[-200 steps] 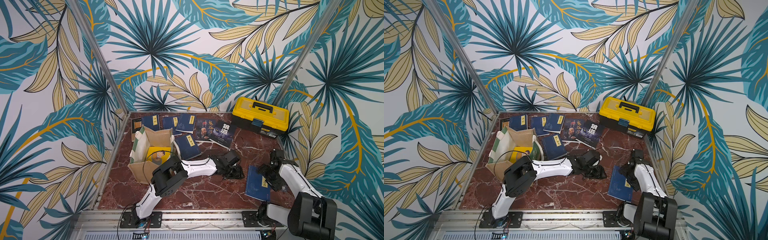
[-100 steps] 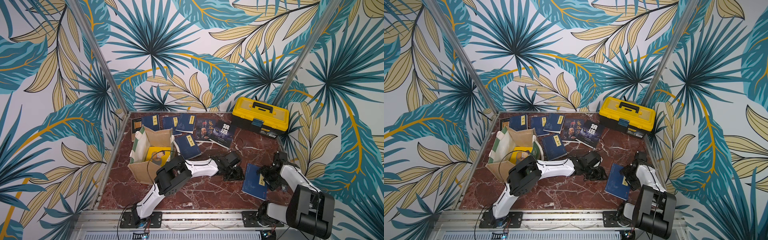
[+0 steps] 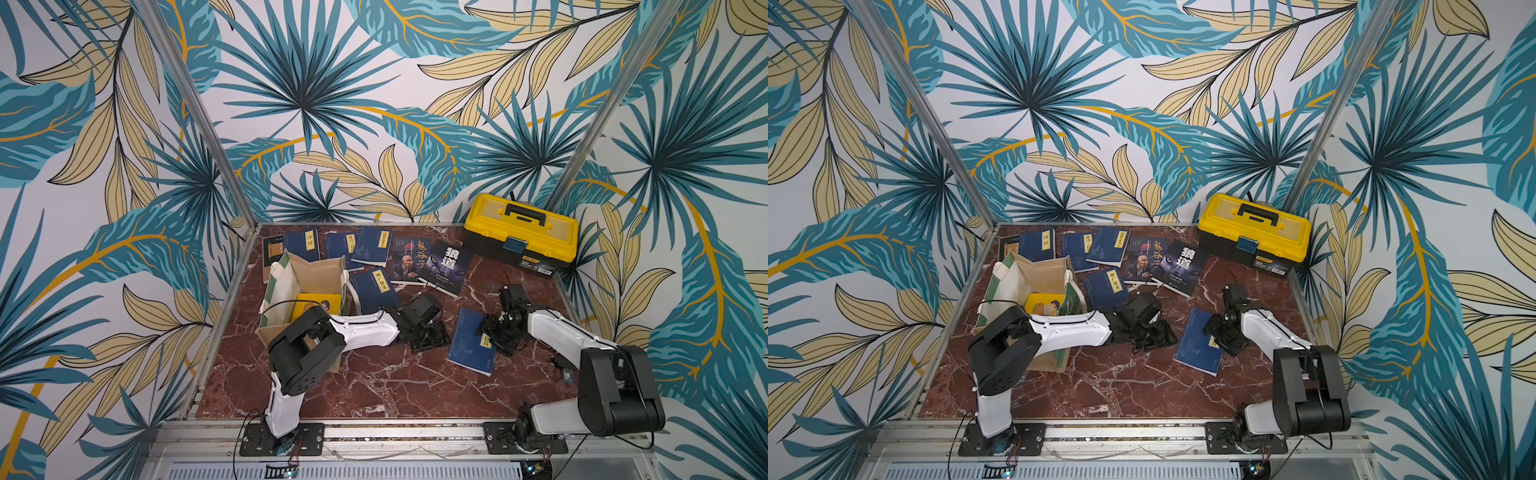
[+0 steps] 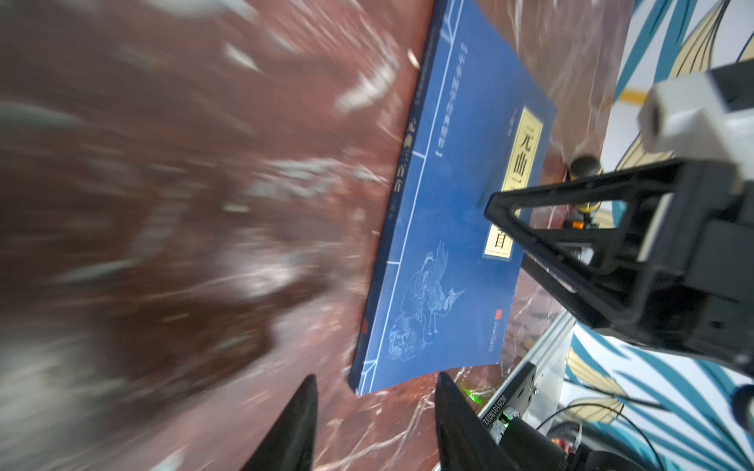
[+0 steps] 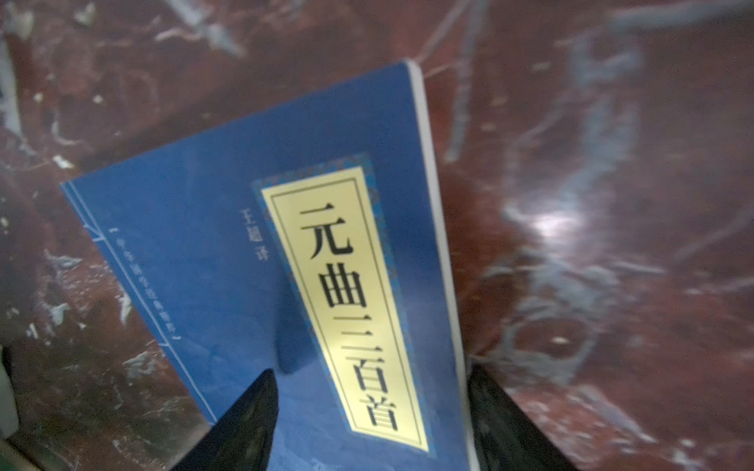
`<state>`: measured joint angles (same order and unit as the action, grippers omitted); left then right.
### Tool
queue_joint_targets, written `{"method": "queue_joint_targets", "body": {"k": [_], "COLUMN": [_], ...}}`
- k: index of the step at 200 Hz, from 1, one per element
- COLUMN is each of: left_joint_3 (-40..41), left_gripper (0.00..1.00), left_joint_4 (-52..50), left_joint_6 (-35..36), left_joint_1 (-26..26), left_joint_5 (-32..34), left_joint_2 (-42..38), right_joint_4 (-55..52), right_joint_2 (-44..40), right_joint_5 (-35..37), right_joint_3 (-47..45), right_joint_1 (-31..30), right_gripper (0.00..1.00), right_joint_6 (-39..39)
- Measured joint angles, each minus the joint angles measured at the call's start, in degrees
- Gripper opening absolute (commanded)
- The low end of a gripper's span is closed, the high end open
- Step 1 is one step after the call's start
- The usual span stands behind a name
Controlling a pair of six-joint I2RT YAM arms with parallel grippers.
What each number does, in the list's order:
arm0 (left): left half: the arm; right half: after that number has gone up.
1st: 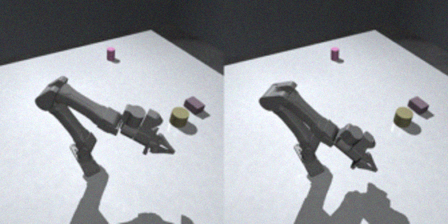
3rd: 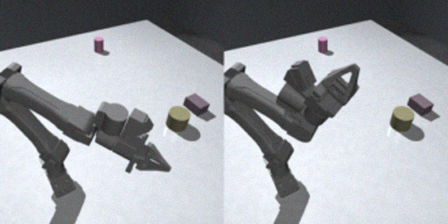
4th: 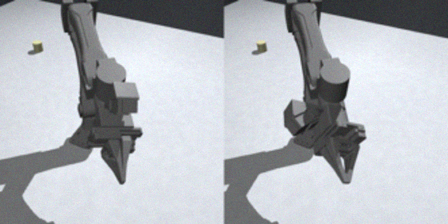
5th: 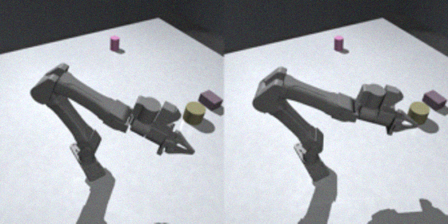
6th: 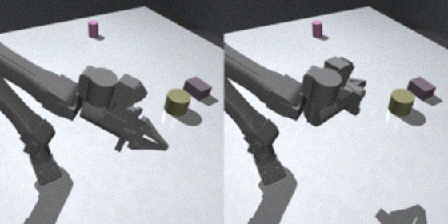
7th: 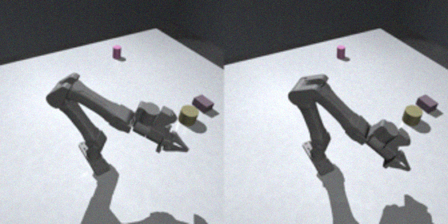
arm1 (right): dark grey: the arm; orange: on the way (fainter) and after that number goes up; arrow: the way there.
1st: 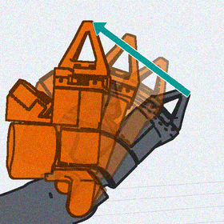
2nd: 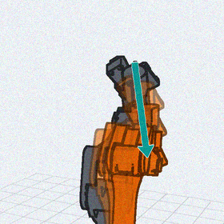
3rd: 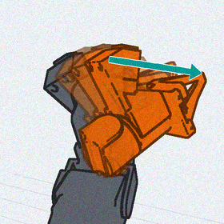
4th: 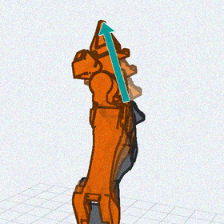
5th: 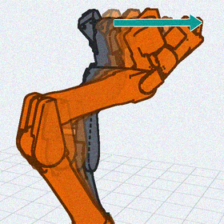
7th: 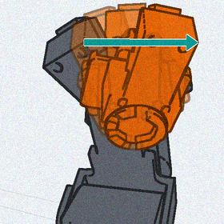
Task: Put the books into the canvas bag
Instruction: Move the book to the center of the board, then pick up the book from the center of the board.
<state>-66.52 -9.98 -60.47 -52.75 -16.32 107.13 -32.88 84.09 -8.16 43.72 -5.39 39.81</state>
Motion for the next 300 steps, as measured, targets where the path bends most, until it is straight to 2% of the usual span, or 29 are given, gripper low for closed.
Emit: {"method": "queue_joint_targets", "body": {"k": [41, 90, 118, 161, 195, 300], "left_joint_3": [7.02, 7.96, 6.27, 4.42, 1.25, -0.24], "left_gripper": [0.49, 0.52, 0.52, 0.52, 0.52, 0.51], "left_joint_4": [0.07, 0.17, 0.35, 2.54, 4.68, 8.2], "left_joint_6": [0.0, 2.56, 4.24, 4.55, 4.48, 4.0], "left_joint_1": [3.48, 5.88, 6.88, 7.87, 8.17, 8.46], "left_joint_5": [2.1, 0.79, -1.57, -4.74, -9.68, -22.1], "left_joint_2": [-7.5, -7.21, -3.08, 1.27, 4.96, 7.85], "right_joint_4": [-0.17, -2.58, -3.21, -4.02, -4.46, -4.48], "right_joint_2": [5.62, 5.49, 6.38, 7.26, 7.3, 7.8], "right_joint_5": [-0.04, 1.88, 1.7, 1.84, 2.12, 1.29], "right_joint_3": [7.58, 8.46, 8.35, 7.26, 7.26, 7.61], "right_joint_1": [-8.15, -8.55, -8.46, -8.46, -8.46, -8.2], "right_gripper": [0.72, 0.73, 0.66, 0.44, 0.36, 0.32], "right_joint_6": [-1.25, -2.43, -2.67, -2.93, -3.39, -4.33]}}
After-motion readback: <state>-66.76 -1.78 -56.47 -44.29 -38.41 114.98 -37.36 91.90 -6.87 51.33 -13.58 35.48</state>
